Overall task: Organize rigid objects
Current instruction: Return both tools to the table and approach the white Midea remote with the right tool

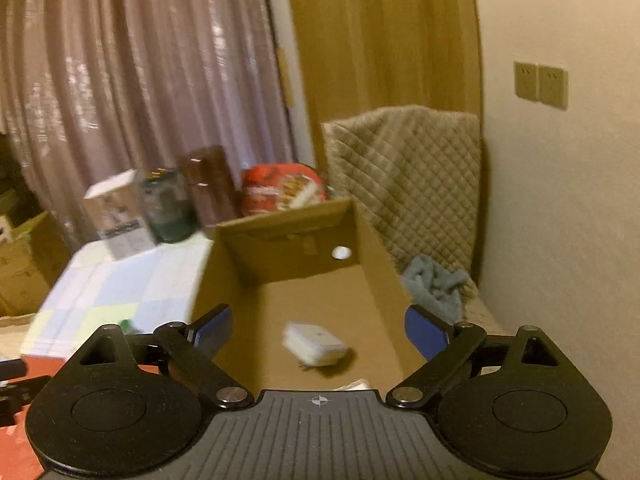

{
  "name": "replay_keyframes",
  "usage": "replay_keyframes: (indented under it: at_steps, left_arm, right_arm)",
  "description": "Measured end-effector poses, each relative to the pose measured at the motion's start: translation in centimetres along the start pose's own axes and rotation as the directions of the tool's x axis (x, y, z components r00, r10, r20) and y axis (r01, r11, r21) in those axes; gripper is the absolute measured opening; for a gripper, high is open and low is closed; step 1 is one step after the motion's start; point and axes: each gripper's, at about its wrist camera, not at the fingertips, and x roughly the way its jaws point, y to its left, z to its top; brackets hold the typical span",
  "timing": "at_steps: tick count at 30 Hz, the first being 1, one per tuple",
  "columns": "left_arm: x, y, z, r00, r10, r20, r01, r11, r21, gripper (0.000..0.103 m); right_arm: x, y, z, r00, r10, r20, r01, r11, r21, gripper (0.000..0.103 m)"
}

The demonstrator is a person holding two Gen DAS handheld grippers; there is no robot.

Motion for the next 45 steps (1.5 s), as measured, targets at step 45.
replay_keyframes:
  at_steps: [45]
  left_arm:
    - [2.7,12.4,-9.7,0.99,0.098,-0.102,-0.102,0.994,-0.039,0.077]
  right_arm:
    - [9.2,19.0,-18.2,0.947,0.175,-0.27,-0.231,0.954,-0.192,0.079]
